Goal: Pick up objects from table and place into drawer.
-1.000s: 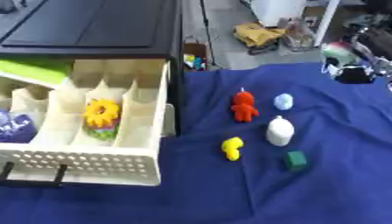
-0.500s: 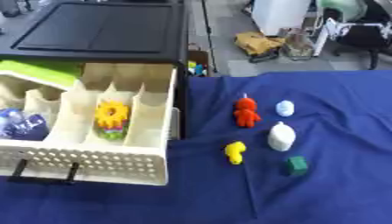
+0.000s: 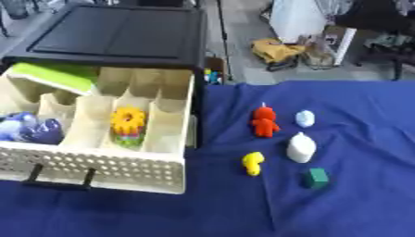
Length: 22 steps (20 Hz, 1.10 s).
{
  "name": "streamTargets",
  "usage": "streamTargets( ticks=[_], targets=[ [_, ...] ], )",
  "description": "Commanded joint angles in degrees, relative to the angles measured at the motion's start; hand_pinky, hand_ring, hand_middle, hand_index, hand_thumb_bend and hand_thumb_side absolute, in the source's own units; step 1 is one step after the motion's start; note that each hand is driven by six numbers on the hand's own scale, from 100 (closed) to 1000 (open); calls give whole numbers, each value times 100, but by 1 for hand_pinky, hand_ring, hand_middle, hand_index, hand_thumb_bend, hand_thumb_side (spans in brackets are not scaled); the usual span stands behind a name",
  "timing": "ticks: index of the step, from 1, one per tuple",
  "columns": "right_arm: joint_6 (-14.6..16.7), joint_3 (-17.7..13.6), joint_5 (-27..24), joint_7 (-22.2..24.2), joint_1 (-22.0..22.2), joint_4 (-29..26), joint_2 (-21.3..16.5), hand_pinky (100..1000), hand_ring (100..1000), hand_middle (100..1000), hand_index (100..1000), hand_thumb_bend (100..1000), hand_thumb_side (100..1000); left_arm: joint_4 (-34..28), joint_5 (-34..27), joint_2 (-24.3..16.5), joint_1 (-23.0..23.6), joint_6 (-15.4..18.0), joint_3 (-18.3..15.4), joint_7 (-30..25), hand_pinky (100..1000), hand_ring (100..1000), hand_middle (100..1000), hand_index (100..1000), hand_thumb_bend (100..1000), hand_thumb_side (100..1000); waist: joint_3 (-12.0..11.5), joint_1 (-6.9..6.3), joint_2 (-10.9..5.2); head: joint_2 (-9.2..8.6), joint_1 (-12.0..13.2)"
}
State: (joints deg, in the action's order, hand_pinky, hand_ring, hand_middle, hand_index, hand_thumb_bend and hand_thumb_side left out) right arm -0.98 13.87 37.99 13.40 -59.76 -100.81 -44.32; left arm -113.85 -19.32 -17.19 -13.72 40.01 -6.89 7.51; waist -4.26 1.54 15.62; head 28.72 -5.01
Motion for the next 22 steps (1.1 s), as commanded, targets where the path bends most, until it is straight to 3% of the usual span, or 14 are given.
streamTargets(
  ticks=[1,4,5,6,12,22],
  targets=[
    [42,115,-134,136,-274,-231,206,732,836,678,724,100,386,-74,-44,-163,-46,-16,-39,-7,611,763,759,894,379,1000,-27,-12,-132,45,-8],
    [76,252,-198,249,-470,-247,508,729,835,676,722,100,387,-74,-66,-164,-51,-22,-33,-18,611,763,759,894,378,1000,-73,-4,-142,59,-28],
    [86,295,-221,277,-531,-232,615,728,835,676,721,100,424,-74,-73,-164,-52,-22,-31,-22,611,763,759,894,389,1000,-94,-3,-145,64,-34],
    [95,330,-242,300,-582,-214,709,727,834,675,721,100,388,-74,-79,-164,-53,-21,-29,-26,611,763,759,894,378,1000,-112,-3,-147,70,-40],
    [184,542,-353,465,-783,-122,1200,723,834,674,719,100,391,-74,-117,-157,-69,-22,-19,-49,612,763,759,892,378,1000,-195,-1,-147,80,-66],
    [259,803,-685,807,-820,6,1566,718,834,672,716,100,399,-74,-141,-136,-89,-40,-15,-66,612,763,759,892,377,1000,-258,2,-134,61,-87]
  ],
)
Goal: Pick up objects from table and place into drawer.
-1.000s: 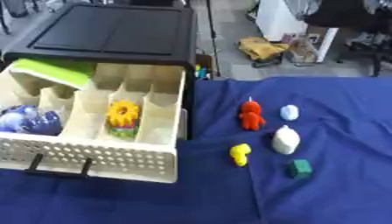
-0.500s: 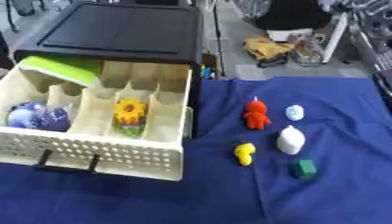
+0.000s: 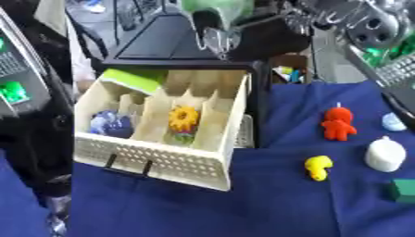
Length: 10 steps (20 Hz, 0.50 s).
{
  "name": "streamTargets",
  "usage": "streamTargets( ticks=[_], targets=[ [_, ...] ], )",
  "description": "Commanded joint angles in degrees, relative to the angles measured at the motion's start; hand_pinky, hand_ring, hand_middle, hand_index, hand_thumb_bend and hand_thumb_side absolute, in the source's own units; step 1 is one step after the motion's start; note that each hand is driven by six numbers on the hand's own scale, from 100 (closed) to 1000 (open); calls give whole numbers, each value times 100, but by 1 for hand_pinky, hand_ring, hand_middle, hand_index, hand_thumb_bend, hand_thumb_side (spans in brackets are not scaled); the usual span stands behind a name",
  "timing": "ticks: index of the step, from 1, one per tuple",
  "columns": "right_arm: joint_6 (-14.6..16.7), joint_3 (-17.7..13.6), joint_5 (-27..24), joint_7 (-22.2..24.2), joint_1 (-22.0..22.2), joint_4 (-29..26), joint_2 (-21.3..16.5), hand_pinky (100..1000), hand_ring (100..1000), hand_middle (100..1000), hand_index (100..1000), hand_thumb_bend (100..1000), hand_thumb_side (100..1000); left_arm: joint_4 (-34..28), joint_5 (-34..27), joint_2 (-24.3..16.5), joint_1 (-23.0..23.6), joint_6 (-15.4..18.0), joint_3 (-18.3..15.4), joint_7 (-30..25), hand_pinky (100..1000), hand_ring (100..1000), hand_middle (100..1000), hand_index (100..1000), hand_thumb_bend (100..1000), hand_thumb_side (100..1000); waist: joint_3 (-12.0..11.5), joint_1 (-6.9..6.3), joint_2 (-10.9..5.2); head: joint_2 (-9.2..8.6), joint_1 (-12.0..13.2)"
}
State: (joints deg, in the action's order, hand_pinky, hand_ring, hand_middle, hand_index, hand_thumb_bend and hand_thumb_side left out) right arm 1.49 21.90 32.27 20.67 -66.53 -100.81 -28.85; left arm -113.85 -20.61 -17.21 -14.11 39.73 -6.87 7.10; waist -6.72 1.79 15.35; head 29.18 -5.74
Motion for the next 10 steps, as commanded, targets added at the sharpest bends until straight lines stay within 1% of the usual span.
streamTargets(
  ticks=[1,6,10],
  targets=[
    [15,21,-150,112,-153,10,51,719,835,673,717,100,400,-74,-13,-133,-52,-14,-16,-26,612,764,759,892,377,1000,-16,-23,-107,12,-17],
    [41,162,-322,332,-206,3,199,724,842,684,724,100,414,-74,-17,-122,-59,-28,-8,-33,611,764,760,892,376,1000,-29,-18,-101,8,-39],
    [64,241,-301,486,-244,78,292,740,859,714,748,100,443,-74,-15,-115,-62,-36,-1,-41,611,764,760,892,376,1000,-40,-14,-95,15,-53]
  ],
)
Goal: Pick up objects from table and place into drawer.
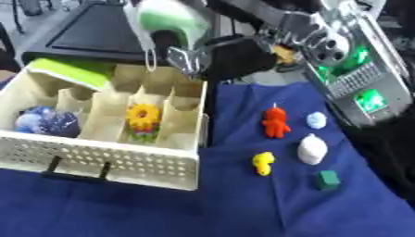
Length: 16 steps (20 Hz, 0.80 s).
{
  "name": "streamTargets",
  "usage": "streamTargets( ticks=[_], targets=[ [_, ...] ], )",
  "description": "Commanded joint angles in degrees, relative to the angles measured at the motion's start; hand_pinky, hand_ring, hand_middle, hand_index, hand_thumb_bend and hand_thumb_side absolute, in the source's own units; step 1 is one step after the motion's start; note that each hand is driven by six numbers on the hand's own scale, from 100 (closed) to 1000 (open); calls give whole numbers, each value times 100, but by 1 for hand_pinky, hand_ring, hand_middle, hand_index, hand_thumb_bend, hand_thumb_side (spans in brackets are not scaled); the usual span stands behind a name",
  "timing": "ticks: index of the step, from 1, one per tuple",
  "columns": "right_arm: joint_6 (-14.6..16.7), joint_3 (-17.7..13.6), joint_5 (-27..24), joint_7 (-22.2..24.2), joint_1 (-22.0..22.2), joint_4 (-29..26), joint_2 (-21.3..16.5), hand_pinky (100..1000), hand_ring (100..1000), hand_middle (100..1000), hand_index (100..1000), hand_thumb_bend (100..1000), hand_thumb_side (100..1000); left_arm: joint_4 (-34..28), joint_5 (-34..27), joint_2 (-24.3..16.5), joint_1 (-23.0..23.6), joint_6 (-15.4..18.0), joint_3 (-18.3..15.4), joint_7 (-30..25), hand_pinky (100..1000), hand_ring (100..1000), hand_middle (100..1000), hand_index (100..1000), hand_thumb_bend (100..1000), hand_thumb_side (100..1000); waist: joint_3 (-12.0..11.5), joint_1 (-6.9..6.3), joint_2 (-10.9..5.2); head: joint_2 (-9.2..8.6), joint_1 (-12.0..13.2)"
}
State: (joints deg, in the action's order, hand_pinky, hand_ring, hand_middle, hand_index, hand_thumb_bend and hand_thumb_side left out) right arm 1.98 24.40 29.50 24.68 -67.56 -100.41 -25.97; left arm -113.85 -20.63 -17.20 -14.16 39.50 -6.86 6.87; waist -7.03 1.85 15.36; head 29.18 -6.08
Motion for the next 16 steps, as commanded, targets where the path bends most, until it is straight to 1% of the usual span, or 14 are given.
streamTargets(
  ticks=[1,5,6,7,8,9,10,11,12,16],
  targets=[
    [21,0,12,110,-150,89,24,741,859,710,746,100,443,-74,-12,-113,-58,-16,0,-20,611,764,760,892,376,1000,-13,-18,-94,16,-23],
    [49,-13,107,142,-145,275,55,752,870,729,761,100,454,-74,-6,-105,-62,-24,-3,-22,611,765,760,892,375,1000,-16,-11,-81,14,-16],
    [71,-4,120,164,-149,310,61,761,876,745,781,100,502,-74,-5,-105,-66,-27,0,-23,611,765,760,892,376,1000,-14,-8,-79,15,-16],
    [104,4,130,192,-154,337,67,762,877,748,784,100,513,-74,-4,-105,-69,-31,1,-25,611,765,760,892,376,1000,-13,-5,-77,15,-18],
    [145,12,140,224,-158,354,72,782,897,801,835,240,675,-74,-3,-103,-70,-34,2,-26,611,765,760,893,376,1000,-13,-4,-76,14,-18],
    [196,11,148,263,-159,362,74,784,899,805,838,257,682,-74,-1,-101,-69,-37,2,-27,611,765,760,893,376,1000,-13,-4,-74,13,-17],
    [237,-2,158,287,-160,364,74,795,914,838,870,351,718,-74,0,-101,-69,-39,2,-27,611,765,760,893,376,1000,-12,-5,-72,11,-15],
    [267,-21,169,296,-160,361,74,798,919,845,875,374,728,-74,1,-100,-69,-40,1,-27,611,765,760,893,375,1000,-10,-6,-71,9,-13],
    [286,-40,180,296,-161,355,73,813,933,867,893,425,746,-74,2,-101,-70,-41,1,-26,611,765,760,893,375,1000,-7,-6,-71,3,-10],
    [305,-75,211,290,-167,321,67,824,943,884,909,455,756,-74,2,-103,-71,-44,2,-24,611,765,760,893,382,1000,5,-8,-73,-6,-5]
  ],
)
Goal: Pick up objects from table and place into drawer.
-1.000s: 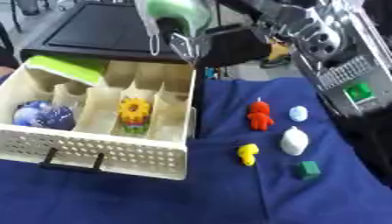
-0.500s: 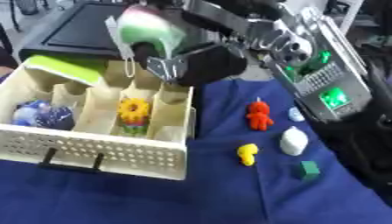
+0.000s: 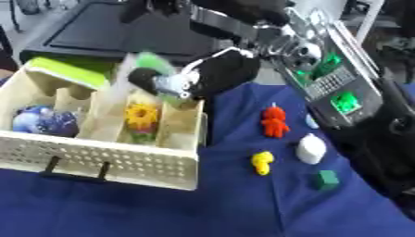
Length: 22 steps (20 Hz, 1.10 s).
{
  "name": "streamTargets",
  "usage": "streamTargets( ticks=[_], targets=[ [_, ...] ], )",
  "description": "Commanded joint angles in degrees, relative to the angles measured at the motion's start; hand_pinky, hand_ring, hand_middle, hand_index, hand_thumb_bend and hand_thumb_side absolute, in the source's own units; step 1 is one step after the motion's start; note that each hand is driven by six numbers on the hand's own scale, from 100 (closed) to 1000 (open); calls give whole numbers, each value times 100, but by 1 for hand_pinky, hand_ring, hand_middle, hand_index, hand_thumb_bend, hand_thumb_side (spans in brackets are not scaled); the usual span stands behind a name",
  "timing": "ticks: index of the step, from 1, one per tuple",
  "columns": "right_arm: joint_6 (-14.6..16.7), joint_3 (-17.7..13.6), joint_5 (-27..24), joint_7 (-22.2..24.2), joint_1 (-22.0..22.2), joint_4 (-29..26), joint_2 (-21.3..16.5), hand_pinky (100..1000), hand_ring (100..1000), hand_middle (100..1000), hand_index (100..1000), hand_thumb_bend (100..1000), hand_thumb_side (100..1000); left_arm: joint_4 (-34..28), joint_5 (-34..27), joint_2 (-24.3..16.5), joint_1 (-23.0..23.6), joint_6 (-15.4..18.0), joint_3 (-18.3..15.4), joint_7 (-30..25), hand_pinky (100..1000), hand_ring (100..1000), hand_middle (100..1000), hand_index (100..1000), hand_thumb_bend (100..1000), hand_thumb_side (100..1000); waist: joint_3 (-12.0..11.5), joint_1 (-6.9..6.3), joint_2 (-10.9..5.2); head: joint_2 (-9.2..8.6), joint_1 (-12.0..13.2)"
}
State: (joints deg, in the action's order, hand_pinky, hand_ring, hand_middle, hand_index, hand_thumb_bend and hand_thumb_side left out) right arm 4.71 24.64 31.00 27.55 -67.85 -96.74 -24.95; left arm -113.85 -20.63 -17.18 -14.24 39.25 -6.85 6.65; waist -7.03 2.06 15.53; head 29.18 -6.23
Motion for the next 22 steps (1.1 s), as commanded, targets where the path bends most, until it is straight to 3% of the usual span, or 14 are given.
streamTargets(
  ticks=[1,12,22],
  targets=[
    [34,-106,62,6,-137,-55,-35,824,942,884,909,463,738,-74,2,-106,-62,-19,1,-1,611,765,760,893,376,1000,7,-31,-92,-9,8],
    [-106,-291,-14,-213,-65,-229,-106,816,934,871,889,455,716,-74,5,-104,-47,-2,-10,4,611,765,758,892,376,1000,27,-59,-95,-22,34],
    [-501,-922,-249,-739,434,-1186,-582,813,933,868,887,435,710,-74,60,-85,-20,56,-60,54,610,765,758,892,376,1000,114,-128,-58,-41,118]
  ],
)
